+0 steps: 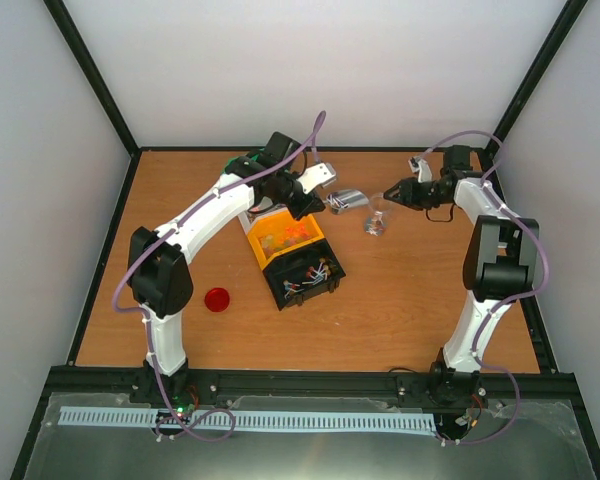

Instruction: Pack the candies

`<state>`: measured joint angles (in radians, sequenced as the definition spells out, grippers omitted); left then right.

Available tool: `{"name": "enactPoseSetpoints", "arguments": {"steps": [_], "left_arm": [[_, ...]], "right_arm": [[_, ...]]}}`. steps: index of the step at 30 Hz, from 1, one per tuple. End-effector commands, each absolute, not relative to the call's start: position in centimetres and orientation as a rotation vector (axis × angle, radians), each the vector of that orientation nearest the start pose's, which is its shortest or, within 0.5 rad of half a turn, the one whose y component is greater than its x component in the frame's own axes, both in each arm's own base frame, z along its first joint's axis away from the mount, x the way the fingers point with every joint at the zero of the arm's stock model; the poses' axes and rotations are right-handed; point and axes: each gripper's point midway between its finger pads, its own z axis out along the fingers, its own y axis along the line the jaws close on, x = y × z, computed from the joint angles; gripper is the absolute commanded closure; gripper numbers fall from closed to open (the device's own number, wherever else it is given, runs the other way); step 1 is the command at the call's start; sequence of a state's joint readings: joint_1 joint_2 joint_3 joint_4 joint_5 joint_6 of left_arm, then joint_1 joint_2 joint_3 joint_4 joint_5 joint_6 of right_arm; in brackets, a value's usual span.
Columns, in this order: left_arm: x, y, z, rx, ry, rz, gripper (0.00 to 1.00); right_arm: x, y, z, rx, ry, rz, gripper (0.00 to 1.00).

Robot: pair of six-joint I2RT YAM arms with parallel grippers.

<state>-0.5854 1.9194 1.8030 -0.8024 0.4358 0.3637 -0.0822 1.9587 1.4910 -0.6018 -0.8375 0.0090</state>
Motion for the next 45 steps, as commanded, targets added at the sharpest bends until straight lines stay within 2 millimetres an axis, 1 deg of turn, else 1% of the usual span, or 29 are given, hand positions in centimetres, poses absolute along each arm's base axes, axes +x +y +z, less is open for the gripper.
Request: {"name": "enactPoseSetpoints", "arguments": {"steps": [1, 7, 14, 15, 18, 20, 24, 31, 36, 40, 43, 45], "left_arm": [[37.2, -33.6, 22.6, 1.304, 2.068, -0.629, 0.99], [36.4, -33.1, 22.8, 1.316, 2.072, -0.626, 0.99], [35.4, -32.2, 22.7, 1.334, 2.086, -0.617, 0.99], [35.3, -32.2, 22.7, 1.333, 2.089, -0.62, 0.99], [35.3, -32.2, 22.8, 1.321, 2.091, -0.621, 0.99], [35.3, -32.2, 23.0, 1.319, 2.087, -0.622, 0.99], [35.1, -32.1, 23.1, 1.335, 2.081, -0.615, 0.99], [34.8, -31.7, 23.0, 1.344, 2.084, -0.607, 0.99], [34.9, -31.7, 22.9, 1.348, 2.087, -0.597, 0.99], [35.0, -31.6, 22.7, 1.35, 2.093, -0.59, 0.99], [34.9, -31.5, 22.5, 1.357, 2.103, -0.581, 0.99], [34.9, -31.4, 22.3, 1.363, 2.107, -0.58, 0.99]], "right_arm": [[45.9, 10.3, 13.5, -0.182, 2.433, 1.113, 0.62], [44.9, 11.7, 13.0, -0.206, 2.451, 1.149, 0.64], [44.2, 13.5, 13.1, -0.232, 2.451, 1.19, 0.63], [44.3, 13.5, 12.9, -0.231, 2.456, 1.169, 0.64], [44.9, 12.4, 12.0, -0.213, 2.498, 1.051, 0.69], [45.2, 12.1, 12.1, -0.209, 2.503, 1.032, 0.7], [44.9, 12.8, 12.5, -0.217, 2.486, 1.1, 0.7], [43.0, 14.7, 12.2, -0.251, 2.491, 1.19, 0.7], [42.7, 15.2, 12.0, -0.244, 2.494, 1.208, 0.7], [43.0, 15.2, 12.2, -0.242, 2.494, 1.208, 0.68], [43.4, 15.1, 12.8, -0.255, 2.481, 1.191, 0.6], [44.0, 14.9, 13.5, -0.268, 2.466, 1.168, 0.58]]}}
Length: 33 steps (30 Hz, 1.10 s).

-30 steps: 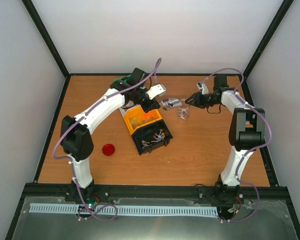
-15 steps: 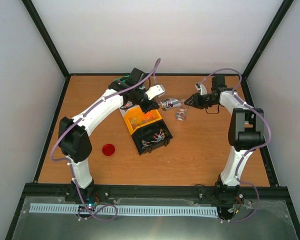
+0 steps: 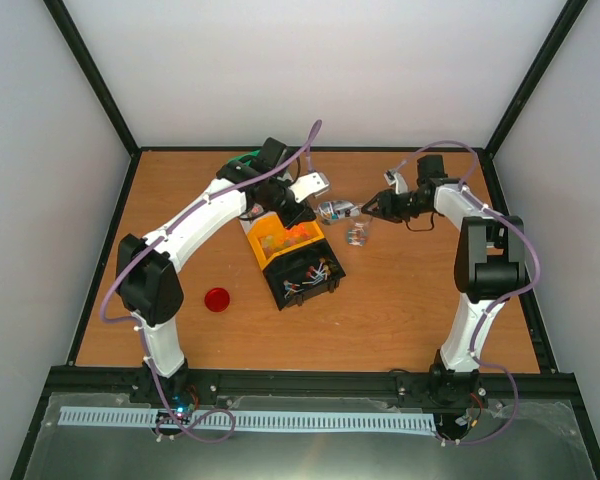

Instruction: Pack the candies

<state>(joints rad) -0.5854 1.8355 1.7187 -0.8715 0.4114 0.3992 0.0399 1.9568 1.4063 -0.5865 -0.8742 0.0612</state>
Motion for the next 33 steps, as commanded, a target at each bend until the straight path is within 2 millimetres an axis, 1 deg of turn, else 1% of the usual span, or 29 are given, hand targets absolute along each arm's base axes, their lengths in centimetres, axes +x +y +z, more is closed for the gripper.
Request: {"name": "enactPoseSetpoints", "arguments": {"steps": [1, 4, 7, 11, 13, 24, 27, 33], "left_arm": [[34.9, -31.4, 22.3, 1.364, 2.107, -0.58, 0.99], [35.0, -31.5, 22.3, 1.365, 2.108, -0.576, 0.99], [35.3, -31.6, 22.2, 1.369, 2.114, -0.572, 0.99], [35.7, -31.7, 21.6, 1.388, 2.141, -0.557, 0.99], [35.9, -31.7, 21.4, 1.396, 2.147, -0.546, 0.99], [36.6, -32.3, 21.9, 1.418, 2.19, -0.529, 0.99], [36.5, -32.4, 21.6, 1.442, 2.195, -0.516, 0.99], [36.9, -32.3, 21.3, 1.465, 2.203, -0.483, 0.99]], "right_arm": [[44.2, 14.8, 13.8, -0.276, 2.461, 1.153, 0.57], [44.9, 14.5, 15.2, -0.301, 2.432, 1.12, 0.56], [45.0, 14.5, 16.2, -0.321, 2.408, 1.113, 0.55], [44.7, 14.5, 16.9, -0.334, 2.392, 1.107, 0.55], [44.5, 14.5, 16.8, -0.333, 2.392, 1.109, 0.55], [44.1, 14.5, 16.4, -0.337, 2.394, 1.106, 0.54], [44.1, 14.5, 16.4, -0.337, 2.395, 1.107, 0.54], [44.0, 14.5, 16.3, -0.336, 2.398, 1.115, 0.54]]}}
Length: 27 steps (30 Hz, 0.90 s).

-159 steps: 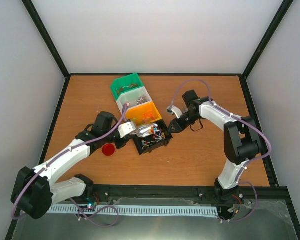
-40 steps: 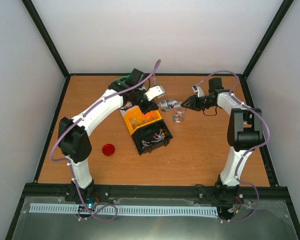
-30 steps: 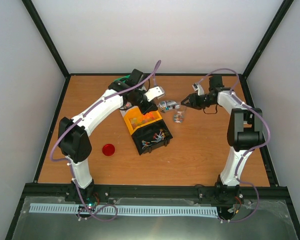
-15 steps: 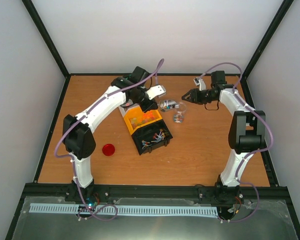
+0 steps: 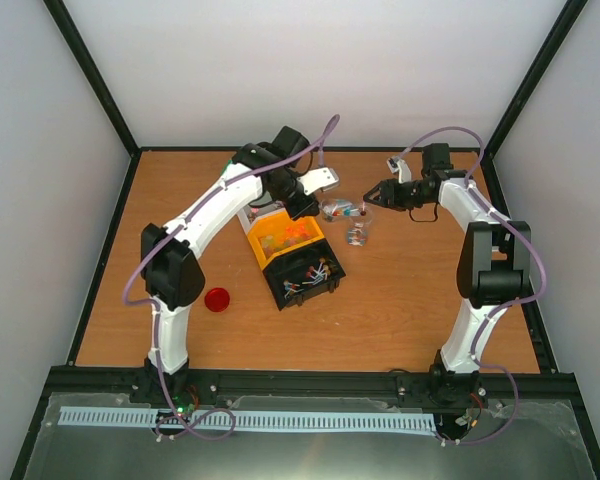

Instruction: Pack the candies

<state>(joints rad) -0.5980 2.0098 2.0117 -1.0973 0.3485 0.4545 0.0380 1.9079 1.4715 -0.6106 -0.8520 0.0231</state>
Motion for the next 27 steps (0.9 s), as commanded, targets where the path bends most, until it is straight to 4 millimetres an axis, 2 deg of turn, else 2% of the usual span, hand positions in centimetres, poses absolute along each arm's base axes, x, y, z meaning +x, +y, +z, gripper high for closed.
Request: {"name": "enactPoseSetpoints", "arguments": {"steps": [1, 27], "left_arm": [[36.95, -32.27, 21.36, 1.467, 2.203, -0.481, 0.99], [37.18, -32.61, 22.26, 1.533, 2.219, -0.358, 0.99]], "right_arm": [[44.01, 14.55, 16.28, -0.337, 2.397, 1.116, 0.54], [44.18, 14.53, 16.59, -0.355, 2.384, 1.107, 0.54]]}}
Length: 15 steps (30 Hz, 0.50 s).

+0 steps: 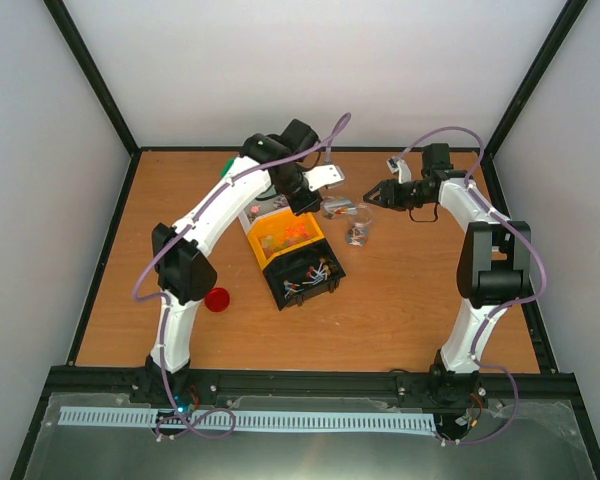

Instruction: Pack the candies

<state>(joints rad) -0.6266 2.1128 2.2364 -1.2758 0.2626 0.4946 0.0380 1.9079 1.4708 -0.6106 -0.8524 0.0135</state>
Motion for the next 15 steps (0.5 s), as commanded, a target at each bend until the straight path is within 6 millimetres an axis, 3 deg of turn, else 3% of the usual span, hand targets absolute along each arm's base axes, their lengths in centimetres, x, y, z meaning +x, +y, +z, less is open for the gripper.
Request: {"name": "enactPoseSetpoints", "arguments": {"steps": [1, 15], "left_arm": [[37.12, -32.62, 22.2, 1.536, 2.223, -0.357, 0.99], [37.14, -32.52, 22.09, 1.588, 2.204, -0.238, 0.99]], "right_arm": [[44.2, 14.53, 16.61, -0.357, 2.383, 1.106, 0.54], [44.19, 14.62, 16.6, -0.354, 2.378, 1.117, 0.53]]}}
